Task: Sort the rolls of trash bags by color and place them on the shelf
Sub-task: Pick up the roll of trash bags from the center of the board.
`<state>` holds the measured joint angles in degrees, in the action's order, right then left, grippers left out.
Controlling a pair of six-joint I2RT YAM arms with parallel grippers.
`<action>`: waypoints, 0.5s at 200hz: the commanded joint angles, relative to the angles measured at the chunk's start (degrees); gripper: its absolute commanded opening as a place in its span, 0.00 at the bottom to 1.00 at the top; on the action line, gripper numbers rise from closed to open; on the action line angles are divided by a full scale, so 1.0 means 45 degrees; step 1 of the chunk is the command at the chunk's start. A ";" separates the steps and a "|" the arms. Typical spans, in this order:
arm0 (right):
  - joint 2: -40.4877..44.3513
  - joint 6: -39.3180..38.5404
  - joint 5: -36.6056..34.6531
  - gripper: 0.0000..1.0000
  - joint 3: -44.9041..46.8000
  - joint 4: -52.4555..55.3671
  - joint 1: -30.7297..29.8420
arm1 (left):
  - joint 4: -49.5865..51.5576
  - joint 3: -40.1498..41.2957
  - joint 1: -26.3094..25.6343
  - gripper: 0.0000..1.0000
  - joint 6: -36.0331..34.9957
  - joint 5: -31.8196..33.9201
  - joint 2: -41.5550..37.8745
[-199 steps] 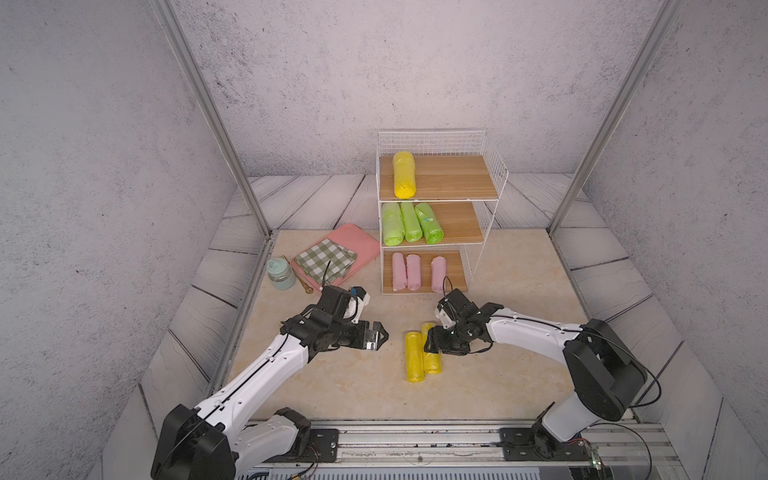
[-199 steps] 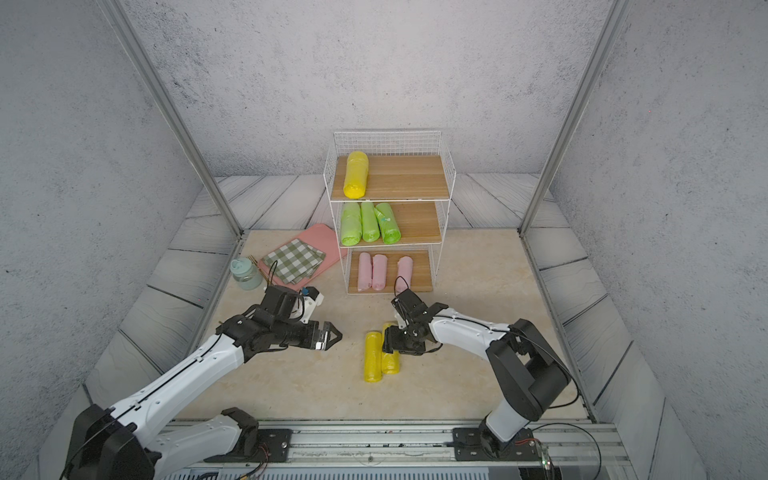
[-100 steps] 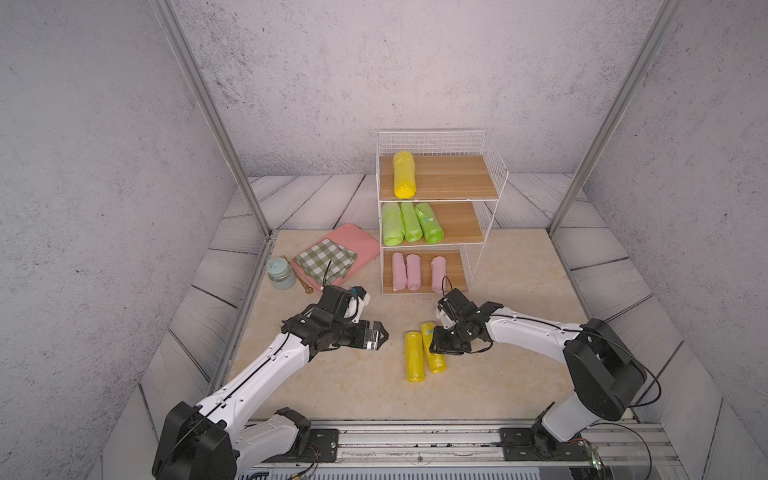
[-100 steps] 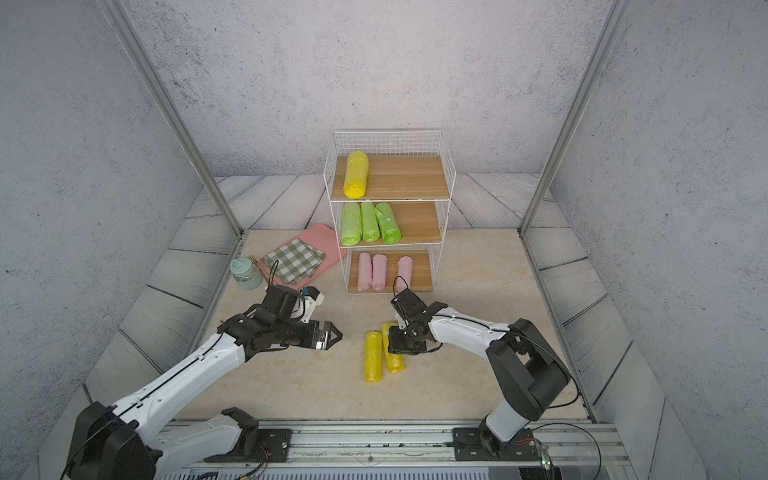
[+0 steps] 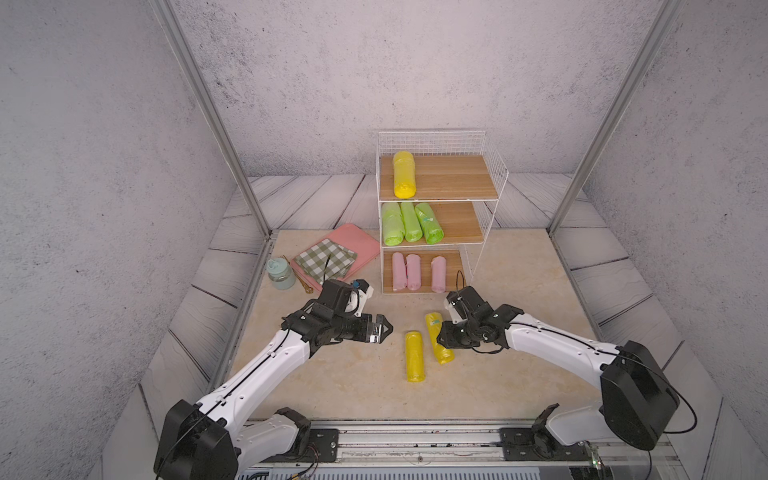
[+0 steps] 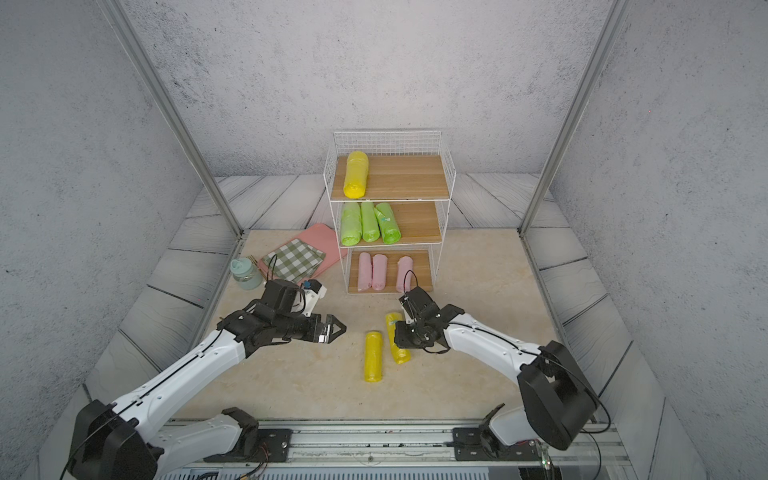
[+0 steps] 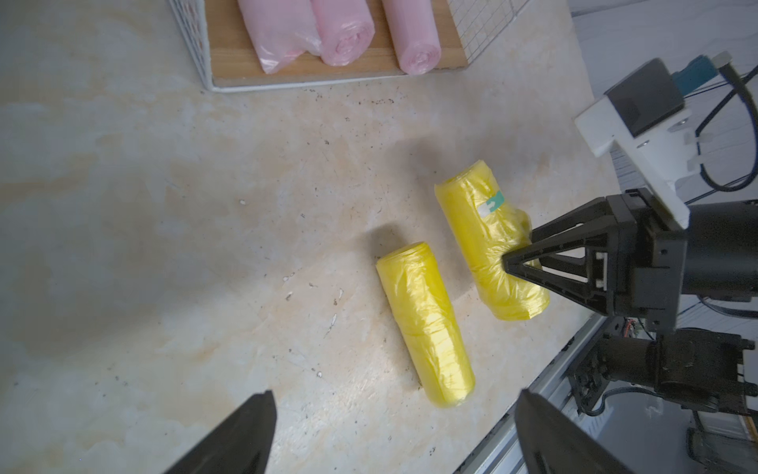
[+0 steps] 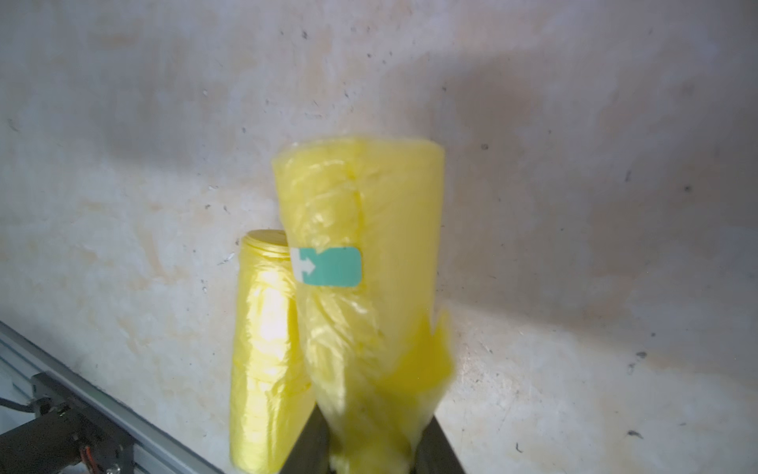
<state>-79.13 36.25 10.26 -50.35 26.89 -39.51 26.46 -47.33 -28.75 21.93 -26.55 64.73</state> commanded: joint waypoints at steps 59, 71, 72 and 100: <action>0.3548 -0.1582 0.0751 0.00 0.0676 -0.2304 0.0162 | -0.1743 -0.0908 0.0047 0.97 -0.0517 -0.2866 -0.0869; 0.3648 -0.1685 0.1129 0.00 0.0592 -0.2476 0.0217 | -0.2171 -0.0917 0.0081 0.97 -0.0536 -0.3286 -0.0962; 0.3654 -0.1687 0.1182 0.00 0.0588 -0.2488 0.0230 | -0.2189 -0.0922 0.0081 0.97 -0.0547 -0.3313 -0.0964; 0.3694 -0.1604 0.2560 0.00 0.0439 -0.3378 0.0409 | -0.2429 -0.1250 0.0177 0.97 -0.0925 -0.3868 -0.0908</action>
<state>-64.14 30.26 15.44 -47.27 17.45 -38.37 18.61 -50.41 -28.60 20.10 -39.35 61.19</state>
